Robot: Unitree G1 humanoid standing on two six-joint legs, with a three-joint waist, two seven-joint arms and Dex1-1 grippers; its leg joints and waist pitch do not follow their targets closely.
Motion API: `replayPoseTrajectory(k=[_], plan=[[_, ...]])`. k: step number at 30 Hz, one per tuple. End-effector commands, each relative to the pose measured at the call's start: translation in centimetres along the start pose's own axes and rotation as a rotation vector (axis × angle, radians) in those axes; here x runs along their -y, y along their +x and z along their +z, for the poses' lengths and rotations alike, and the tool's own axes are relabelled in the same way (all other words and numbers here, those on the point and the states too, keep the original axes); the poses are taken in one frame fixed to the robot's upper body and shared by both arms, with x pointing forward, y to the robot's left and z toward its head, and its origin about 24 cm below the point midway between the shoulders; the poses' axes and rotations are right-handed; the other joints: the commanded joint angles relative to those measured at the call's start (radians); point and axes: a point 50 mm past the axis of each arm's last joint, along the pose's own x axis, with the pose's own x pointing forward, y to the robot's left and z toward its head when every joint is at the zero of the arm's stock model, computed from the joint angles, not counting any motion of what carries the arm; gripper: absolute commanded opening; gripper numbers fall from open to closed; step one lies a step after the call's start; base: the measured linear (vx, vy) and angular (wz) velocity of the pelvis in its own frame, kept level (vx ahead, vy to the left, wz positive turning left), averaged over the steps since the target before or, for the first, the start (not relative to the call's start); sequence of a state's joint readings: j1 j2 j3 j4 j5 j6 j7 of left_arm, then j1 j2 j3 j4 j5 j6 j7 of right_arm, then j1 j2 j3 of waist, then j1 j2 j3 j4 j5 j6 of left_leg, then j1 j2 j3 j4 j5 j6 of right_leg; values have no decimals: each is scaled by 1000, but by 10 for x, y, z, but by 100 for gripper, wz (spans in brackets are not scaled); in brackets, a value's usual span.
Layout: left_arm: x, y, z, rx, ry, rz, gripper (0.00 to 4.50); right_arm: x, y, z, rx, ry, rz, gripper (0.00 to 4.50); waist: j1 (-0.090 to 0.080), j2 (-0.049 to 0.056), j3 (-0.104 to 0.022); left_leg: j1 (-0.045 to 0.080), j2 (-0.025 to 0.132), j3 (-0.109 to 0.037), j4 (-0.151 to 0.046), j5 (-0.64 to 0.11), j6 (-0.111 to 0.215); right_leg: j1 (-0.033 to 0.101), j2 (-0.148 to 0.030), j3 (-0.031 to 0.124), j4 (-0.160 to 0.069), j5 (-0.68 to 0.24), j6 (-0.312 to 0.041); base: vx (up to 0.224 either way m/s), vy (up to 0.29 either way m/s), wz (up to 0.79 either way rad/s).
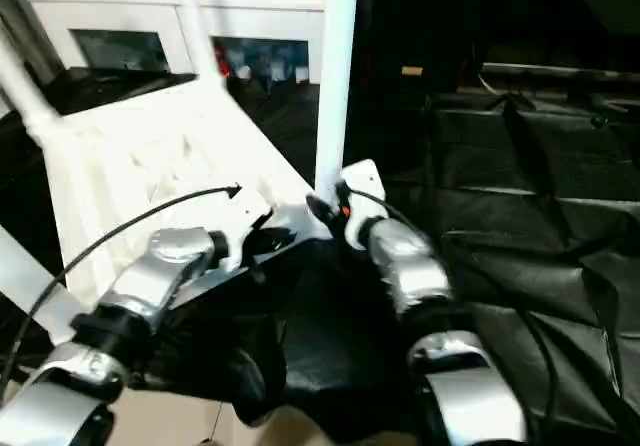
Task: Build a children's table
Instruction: Rotate leg to tighten
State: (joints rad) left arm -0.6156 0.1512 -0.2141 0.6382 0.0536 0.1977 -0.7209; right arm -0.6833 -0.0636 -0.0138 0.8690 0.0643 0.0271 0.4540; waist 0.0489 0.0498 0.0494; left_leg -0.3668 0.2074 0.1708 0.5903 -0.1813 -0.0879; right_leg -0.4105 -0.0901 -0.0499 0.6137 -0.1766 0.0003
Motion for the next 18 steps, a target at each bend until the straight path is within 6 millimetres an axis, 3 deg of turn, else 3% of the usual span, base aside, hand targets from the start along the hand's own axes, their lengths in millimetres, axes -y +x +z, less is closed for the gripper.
replayPoseTrajectory(k=[1,4,6,10,14,15,17,18], plan=[[14,12,25,85,62,-68,0,-25,7,-27,-109,65,55,208,5,-5,-66,-1,4,1,-72,-240,27,52,-37,24,-83,-256,-209,0,0,0],[17,13,25,82,73,-94,0,-33,10,-22,-73,51,99,208,4,-7,-66,0,5,2,-72,-250,35,53,-38,24,-82,-230,-225,0,0,0],[17,13,25,81,72,-96,0,-34,11,-19,-56,75,108,272,3,-7,-63,1,5,3,-74,-268,38,52,-38,24,-84,-250,-226,0,0,0],[12,7,22,74,81,-110,0,-28,9,-15,-43,52,127,292,4,-5,-65,1,7,2,-74,-258,44,53,-39,25,-82,-234,-231,0,0,0],[10,-2,18,94,106,-168,0,-12,4,-8,-44,-21,108,315,8,-5,-75,0,6,4,-65,-184,61,59,-38,25,-67,-101,-266,0,0,0],[10,-6,16,98,113,-191,0,-8,1,-5,-35,-35,138,315,10,0,-74,-1,7,6,-64,-165,71,56,-37,25,-63,-56,-280,0,0,0],[10,-15,12,105,119,-245,0,-1,-7,0,-28,-70,240,315,16,-5,-75,-1,8,7,-62,-162,84,62,-36,22,-60,-24,-291,0,0,0],[10,-21,11,110,126,-284,0,3,-14,0,-40,-117,319,315,20,0,-75,-2,9,8,-60,-158,96,61,-34,20,-57,-13,-297,0,0,0]])
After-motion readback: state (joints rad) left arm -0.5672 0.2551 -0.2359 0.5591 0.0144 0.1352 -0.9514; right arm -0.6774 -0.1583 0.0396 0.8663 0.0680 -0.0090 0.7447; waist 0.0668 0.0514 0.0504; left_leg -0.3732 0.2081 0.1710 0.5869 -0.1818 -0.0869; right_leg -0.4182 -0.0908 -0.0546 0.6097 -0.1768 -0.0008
